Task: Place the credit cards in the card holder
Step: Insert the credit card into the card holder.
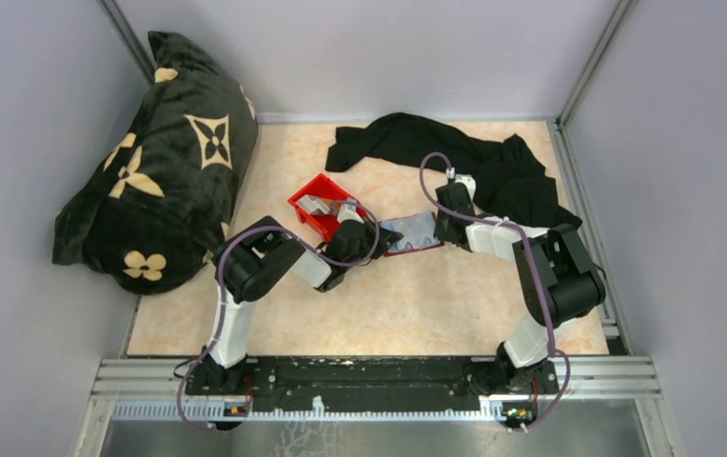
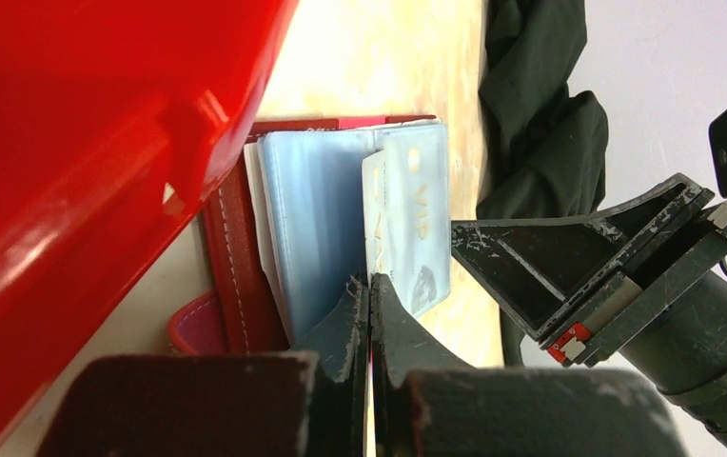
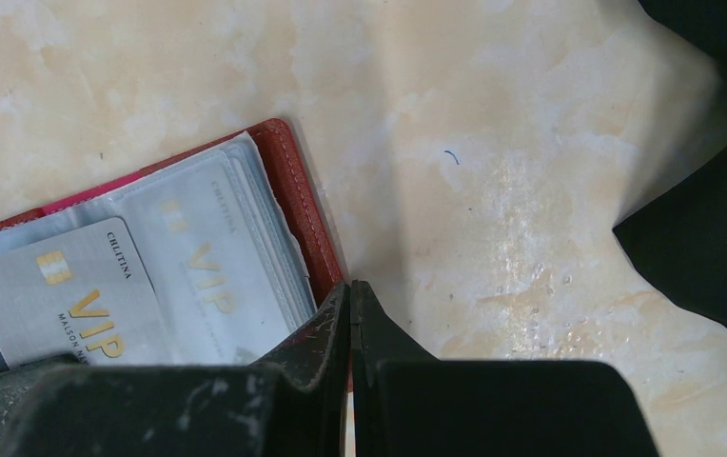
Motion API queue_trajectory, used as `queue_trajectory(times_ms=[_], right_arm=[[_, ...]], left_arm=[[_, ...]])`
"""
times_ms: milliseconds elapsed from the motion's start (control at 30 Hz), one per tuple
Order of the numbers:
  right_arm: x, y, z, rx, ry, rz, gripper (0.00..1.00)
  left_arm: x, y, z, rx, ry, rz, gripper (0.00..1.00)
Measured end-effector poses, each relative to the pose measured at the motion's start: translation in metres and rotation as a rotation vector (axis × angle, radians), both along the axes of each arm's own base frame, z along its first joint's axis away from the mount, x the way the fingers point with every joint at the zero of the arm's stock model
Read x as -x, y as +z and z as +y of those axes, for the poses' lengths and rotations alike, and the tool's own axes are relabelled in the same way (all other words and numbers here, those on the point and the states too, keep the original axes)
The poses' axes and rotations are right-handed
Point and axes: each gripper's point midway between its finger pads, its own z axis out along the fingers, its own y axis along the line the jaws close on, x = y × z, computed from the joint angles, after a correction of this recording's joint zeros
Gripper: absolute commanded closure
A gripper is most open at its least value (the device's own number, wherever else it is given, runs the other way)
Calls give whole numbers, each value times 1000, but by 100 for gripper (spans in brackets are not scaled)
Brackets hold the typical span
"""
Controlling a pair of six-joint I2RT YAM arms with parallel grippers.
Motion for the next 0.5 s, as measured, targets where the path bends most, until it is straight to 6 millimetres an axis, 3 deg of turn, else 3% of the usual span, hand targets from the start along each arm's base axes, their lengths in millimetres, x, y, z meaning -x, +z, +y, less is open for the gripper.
queue_trajectory(times_ms=[500], right_arm=[[0,0,0,0,0,-1,100]], left_arm=[[4,-3,2,5,40,23,100]])
